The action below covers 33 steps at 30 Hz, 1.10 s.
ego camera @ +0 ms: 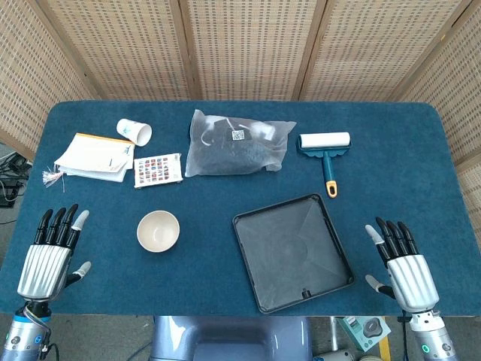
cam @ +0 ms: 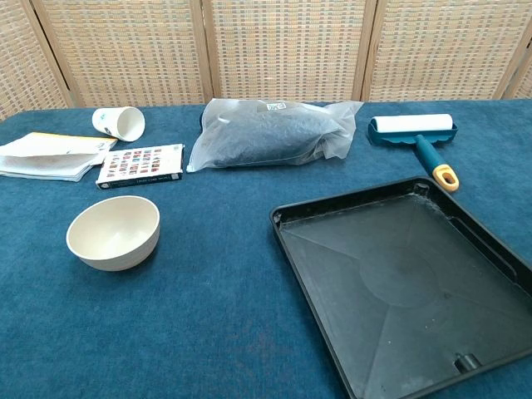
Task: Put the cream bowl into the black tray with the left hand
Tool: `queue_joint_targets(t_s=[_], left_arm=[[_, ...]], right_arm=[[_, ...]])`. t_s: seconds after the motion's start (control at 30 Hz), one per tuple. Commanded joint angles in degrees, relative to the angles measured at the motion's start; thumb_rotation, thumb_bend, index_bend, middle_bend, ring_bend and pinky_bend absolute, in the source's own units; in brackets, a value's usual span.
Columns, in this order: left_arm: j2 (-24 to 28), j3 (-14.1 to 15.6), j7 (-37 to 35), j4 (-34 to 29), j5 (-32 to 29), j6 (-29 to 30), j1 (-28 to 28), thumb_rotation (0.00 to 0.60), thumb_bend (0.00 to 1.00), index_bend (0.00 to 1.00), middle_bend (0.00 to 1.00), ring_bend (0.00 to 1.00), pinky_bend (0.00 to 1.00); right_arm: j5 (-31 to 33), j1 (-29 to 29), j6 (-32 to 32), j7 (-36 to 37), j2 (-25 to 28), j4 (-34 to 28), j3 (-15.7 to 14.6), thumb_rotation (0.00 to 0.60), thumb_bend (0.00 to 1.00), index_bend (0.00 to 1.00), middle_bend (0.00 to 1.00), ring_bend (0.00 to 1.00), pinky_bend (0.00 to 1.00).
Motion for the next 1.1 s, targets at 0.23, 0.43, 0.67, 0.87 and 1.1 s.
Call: queue_joint_targets(t_s=[0.23,0.43,0.67,0.87,1.1], left_arm=[[-0.1,0.0,0.6,-0.2,0.3,0.1,0.0,0.600,0.07,0.00,0.00,0.00,0.00],[-0.1,0.0,0.4,-0.1,0.5,0.2,0.0,0.600,0.07,0.00,0.00,0.00,0.00],[-0.1,-0.3,-0.2,0.3,0.3,0.1,-0.3,0.600,0.07,0.00,0.00,0.00,0.00],[-0.5,-0.4,-0.7,0.8,0.7,0.3,-0.4,0.600,0.07,0.00,0.00,0.00,0.00],[-1.6,-0.4,-1.5,2.6,-0.8,-2.1,-1.4,0.600,0.08,0.23,0.00,0.00,0.00]], right_arm=[[0.1,-0.2,0.2,0.1,0.1,0.1,-0.1,0.600,0.17,0.04,0.00,0.00,0.00],[0.0,-0.2,0.4,0.2,0.2,-0.2,0.0,0.600,0.17,0.05,0.00,0.00,0.00],[0.4,-0.1,0.1,-0.1,0.1,0.0,0.1,0.600,0.17,0.06,0.00,0.00,0.00],[0.5,-0.1,-0.1,0.1,0.1,0.2,0.1,0.600,0.17,0.07,0.00,0.00,0.00],[0.3,-0.2,0.3,0.3,0.2,0.1,0.1,0.600,0.17,0.07,0.00,0.00,0.00]])
